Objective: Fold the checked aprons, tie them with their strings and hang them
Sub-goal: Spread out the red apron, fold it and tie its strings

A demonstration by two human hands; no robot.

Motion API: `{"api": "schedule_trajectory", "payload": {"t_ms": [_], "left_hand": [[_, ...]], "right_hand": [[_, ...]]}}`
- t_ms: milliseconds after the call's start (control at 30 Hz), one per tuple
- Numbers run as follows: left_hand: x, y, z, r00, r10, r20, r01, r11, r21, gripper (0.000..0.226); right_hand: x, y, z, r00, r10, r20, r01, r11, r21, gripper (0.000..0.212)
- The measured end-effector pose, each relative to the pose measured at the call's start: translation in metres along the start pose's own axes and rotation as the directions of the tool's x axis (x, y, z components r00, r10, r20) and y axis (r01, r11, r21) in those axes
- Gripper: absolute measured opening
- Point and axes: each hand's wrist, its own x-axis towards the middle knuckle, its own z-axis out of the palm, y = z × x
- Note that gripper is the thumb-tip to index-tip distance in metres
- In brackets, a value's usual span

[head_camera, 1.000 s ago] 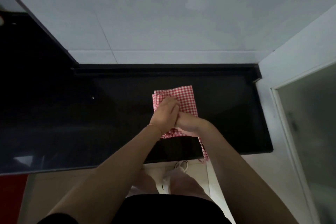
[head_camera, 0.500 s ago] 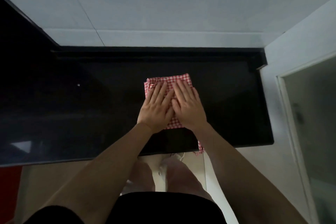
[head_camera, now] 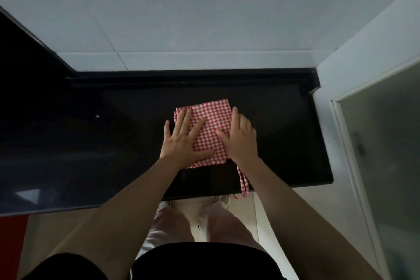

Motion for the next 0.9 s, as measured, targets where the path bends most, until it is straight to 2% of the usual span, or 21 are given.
{"api": "schedule_trajectory", "payload": {"t_ms": [67,133,200,233,267,333,400,467,567,700,767,900], "left_hand": [[0.000,0.005,-0.001,0.999,-0.032,0.009,0.032,0.999,-0.023,0.104],[0.000,0.010,0.000,0.999,-0.044,0.020,0.045,0.998,-0.038,0.104],[-0.001,0.015,0.002,0.998,-0.055,0.021,0.055,0.998,-0.034,0.104],[0.000,0.016,0.002,0.998,-0.057,0.023,0.058,0.998,-0.036,0.105],[0.000,0.018,0.002,0.998,-0.060,0.024,0.061,0.997,-0.044,0.105],[0.002,0.021,0.003,0.997,-0.069,0.024,0.070,0.996,-0.046,0.108],[0.002,0.021,0.003,0.996,-0.083,0.033,0.084,0.995,-0.054,0.114],[0.004,0.023,0.002,0.995,-0.087,0.047,0.089,0.995,-0.036,0.116],[0.005,0.023,-0.001,0.996,-0.074,0.056,0.077,0.996,-0.051,0.119],[-0.011,-0.006,-0.002,0.999,0.039,-0.026,-0.044,0.970,-0.240,0.111],[-0.022,-0.019,0.002,0.997,0.074,-0.027,-0.078,0.977,-0.197,0.107],[-0.021,-0.010,0.002,1.000,0.019,0.011,-0.017,0.984,-0.180,0.100]], "right_hand": [[0.004,-0.012,-0.010,0.977,0.194,0.089,-0.206,0.966,0.158,0.081],[0.015,-0.019,-0.019,0.888,0.385,0.250,-0.447,0.848,0.283,0.075],[0.025,-0.025,-0.027,0.790,0.483,0.378,-0.596,0.750,0.286,0.073],[0.028,-0.029,-0.029,0.768,0.495,0.406,-0.613,0.751,0.245,0.071],[0.029,-0.034,-0.029,0.777,0.488,0.396,-0.592,0.782,0.197,0.068],[0.026,-0.044,-0.027,0.846,0.442,0.298,-0.491,0.864,0.113,0.062],[0.011,-0.060,-0.022,0.925,0.331,0.185,-0.340,0.940,0.016,0.060],[-0.006,-0.073,-0.017,0.969,0.213,0.126,-0.199,0.973,-0.115,0.065],[-0.014,-0.076,-0.011,0.982,0.175,0.068,-0.159,0.968,-0.194,0.062],[-0.009,-0.073,-0.019,0.980,0.197,0.012,-0.190,0.958,-0.213,0.046],[-0.011,-0.083,-0.020,0.987,0.158,-0.002,-0.154,0.958,-0.242,0.049],[-0.024,-0.109,-0.010,0.999,-0.012,-0.052,-0.001,0.970,-0.244,0.057]]}}
